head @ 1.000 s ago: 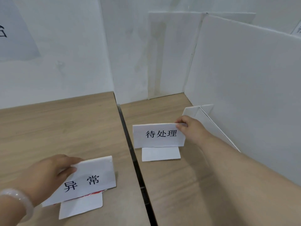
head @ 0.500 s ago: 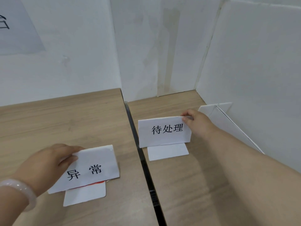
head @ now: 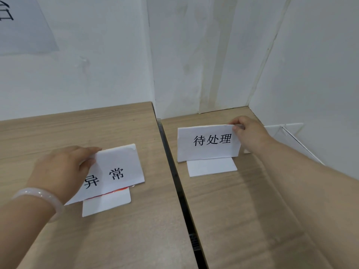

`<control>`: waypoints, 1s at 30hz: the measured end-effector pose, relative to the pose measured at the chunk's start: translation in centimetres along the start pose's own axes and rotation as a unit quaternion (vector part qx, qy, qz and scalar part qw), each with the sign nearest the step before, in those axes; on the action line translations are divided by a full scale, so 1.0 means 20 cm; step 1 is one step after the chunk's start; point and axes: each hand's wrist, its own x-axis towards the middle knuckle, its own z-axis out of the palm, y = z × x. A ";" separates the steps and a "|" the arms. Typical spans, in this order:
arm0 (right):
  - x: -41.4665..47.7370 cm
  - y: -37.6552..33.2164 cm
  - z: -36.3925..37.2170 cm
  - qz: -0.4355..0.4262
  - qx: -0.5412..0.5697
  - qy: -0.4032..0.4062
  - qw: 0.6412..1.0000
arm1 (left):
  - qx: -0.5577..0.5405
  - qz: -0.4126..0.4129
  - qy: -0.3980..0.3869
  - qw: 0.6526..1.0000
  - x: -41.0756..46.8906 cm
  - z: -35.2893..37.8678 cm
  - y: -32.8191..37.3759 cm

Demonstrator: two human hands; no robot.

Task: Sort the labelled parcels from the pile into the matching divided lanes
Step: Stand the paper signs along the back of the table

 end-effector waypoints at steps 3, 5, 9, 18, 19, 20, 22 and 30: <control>0.03 0.01 0.01 0.009 -0.003 0.011 1.000 | 0.016 0.004 0.013 1.000 0.04 0.00 0.03; 0.05 0.01 0.02 0.017 -0.003 0.018 1.000 | 0.017 0.009 0.023 1.000 0.07 0.00 0.04; 0.08 0.01 0.04 0.015 -0.002 0.029 0.999 | 0.019 -0.020 0.016 1.000 0.15 0.01 0.03; -0.12 -0.02 0.04 -0.118 -0.067 0.070 0.988 | 0.022 0.008 -0.037 0.999 0.04 -0.03 -0.01; -0.18 -0.03 0.04 -0.136 -0.078 0.062 0.986 | 0.027 0.017 -0.029 0.999 -0.01 -0.05 -0.02; -0.24 -0.04 0.05 -0.147 -0.089 0.045 0.984 | 0.029 0.025 -0.020 0.999 -0.06 -0.07 -0.02; -0.40 -0.08 0.06 -0.159 -0.101 -0.003 0.982 | 0.029 0.040 -0.016 0.999 -0.19 -0.13 -0.01; -1.18 -0.39 0.13 -0.225 -0.130 -0.155 0.953 | 0.014 0.034 -0.057 0.998 -0.88 -0.46 0.04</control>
